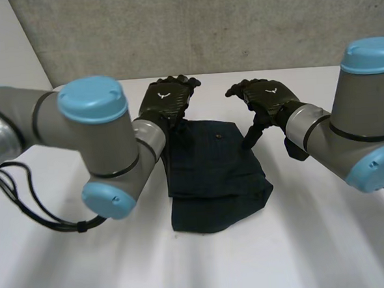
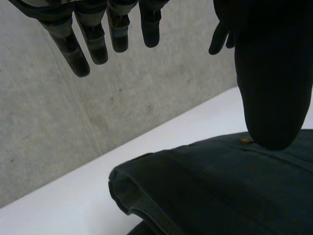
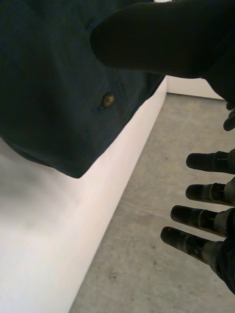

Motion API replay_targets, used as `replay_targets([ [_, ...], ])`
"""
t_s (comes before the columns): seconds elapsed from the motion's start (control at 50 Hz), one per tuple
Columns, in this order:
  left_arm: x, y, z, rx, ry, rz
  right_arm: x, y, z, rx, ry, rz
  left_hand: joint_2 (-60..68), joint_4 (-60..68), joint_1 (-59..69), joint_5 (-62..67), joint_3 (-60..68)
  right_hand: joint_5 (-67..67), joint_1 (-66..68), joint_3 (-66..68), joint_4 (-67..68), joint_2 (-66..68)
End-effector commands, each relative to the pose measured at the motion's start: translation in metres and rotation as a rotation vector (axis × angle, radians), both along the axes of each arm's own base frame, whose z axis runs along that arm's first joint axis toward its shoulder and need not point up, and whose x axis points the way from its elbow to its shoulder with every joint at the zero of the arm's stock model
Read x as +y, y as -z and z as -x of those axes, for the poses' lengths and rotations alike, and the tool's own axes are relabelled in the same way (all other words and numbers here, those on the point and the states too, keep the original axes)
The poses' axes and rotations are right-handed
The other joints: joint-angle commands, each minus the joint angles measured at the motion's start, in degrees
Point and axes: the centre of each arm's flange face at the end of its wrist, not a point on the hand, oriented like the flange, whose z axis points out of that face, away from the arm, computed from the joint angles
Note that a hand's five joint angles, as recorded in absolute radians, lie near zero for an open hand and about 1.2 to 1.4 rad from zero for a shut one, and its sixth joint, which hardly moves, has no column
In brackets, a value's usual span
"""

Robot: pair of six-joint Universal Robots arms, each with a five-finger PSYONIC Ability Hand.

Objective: Fold the shorts.

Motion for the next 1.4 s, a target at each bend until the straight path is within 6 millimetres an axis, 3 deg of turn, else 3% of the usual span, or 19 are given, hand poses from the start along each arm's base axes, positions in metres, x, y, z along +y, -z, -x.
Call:
replay_targets([
  [0.02,-0.008,0.014,0.004,-0.073,-0.022,-0.107,-0.009,0.012,-0.007,0.028,-0.011,-0.076,-0.4,-0.6,0.3,-1.4,-1.2,-3.8,-1.7,-2.4,-3.8,-2.7],
  [0.16,-0.002,0.043,0.003,-0.139,-0.066,-0.198,-0.016,0.036,-0.013,0.065,-0.015,-0.150,-0.4,-0.6,0.3,-1.4,-1.2,-3.8,-1.7,-2.4,-3.8,-2.7],
  [0.26,0.014,0.065,-0.006,-0.262,-0.150,-0.264,-0.015,0.059,-0.015,0.110,-0.031,-0.205,-0.4,-0.6,0.3,-1.4,-1.2,-3.8,-1.7,-2.4,-3.8,-2.7],
  [0.42,0.020,0.083,-0.019,-0.355,-0.167,-0.316,-0.012,0.080,-0.014,0.241,-0.075,-0.166,-0.7,-0.9,0.0,-1.8,-1.6,-3.8,-1.7,-2.4,-3.8,-2.7],
  [0.58,0.022,0.090,-0.018,-0.367,-0.112,-0.326,-0.005,0.094,-0.011,0.323,-0.122,-0.144,-1.0,-1.3,-0.4,-2.1,-1.9,-3.8,-1.7,-2.4,-3.8,-2.7],
  [0.72,0.022,0.077,-0.008,-0.300,-0.048,-0.277,-0.009,0.093,-0.009,0.301,-0.106,-0.090,-0.9,-1.1,-0.2,-1.9,-1.7,-3.8,-1.7,-2.4,-3.8,-2.7],
  [0.86,0.017,0.045,-0.020,-0.256,-0.071,-0.239,-0.005,0.053,0.000,0.240,-0.074,0.007,-1.4,-1.6,-0.7,-2.4,-2.3,-3.8,-1.7,-2.4,-3.8,-2.7],
  [0.94,0.005,-0.006,-0.043,-0.174,-0.134,-0.165,-0.008,0.013,0.008,0.176,-0.016,0.113,-1.6,-1.8,-0.9,-2.6,-2.4,-3.8,-1.7,-2.4,-3.8,-2.7],
  [0.96,0.004,-0.028,-0.052,-0.141,-0.157,-0.129,-0.007,-0.010,0.012,0.136,0.018,0.146,-1.6,-1.8,-0.9,-2.7,-2.5,-3.8,-1.7,-2.4,-3.8,-2.7],
  [1.02,0.005,-0.067,-0.068,-0.084,-0.193,-0.059,-0.003,-0.046,0.021,0.067,0.094,0.196,-1.6,-1.8,-0.9,-2.7,-2.5,-3.8,-1.7,-2.4,-3.8,-2.7],
  [1.04,0.006,-0.091,-0.081,-0.045,-0.224,-0.020,0.000,-0.069,0.028,0.021,0.147,0.223,-1.6,-1.8,-0.9,-2.6,-2.4,-3.8,-1.7,-2.4,-3.8,-2.7],
  [1.12,0.012,-0.128,-0.118,-0.006,-0.304,0.010,0.007,-0.105,0.051,-0.024,0.260,0.261,-1.6,-1.8,-0.9,-2.6,-2.4,-3.8,-1.7,-2.4,-3.8,-2.7],
  [1.2,0.025,-0.140,-0.135,-0.009,-0.306,-0.010,0.016,-0.117,0.063,-0.011,0.305,0.243,-1.6,-1.8,-0.9,-2.7,-2.5,-3.8,-1.7,-2.4,-3.8,-2.7],
  [1.4,0.035,-0.138,-0.135,0.005,-0.250,-0.039,0.022,-0.116,0.065,-0.006,0.310,0.215,-1.6,-1.8,-0.9,-2.7,-2.5,-3.8,-1.7,-2.4,-3.8,-2.7],
])
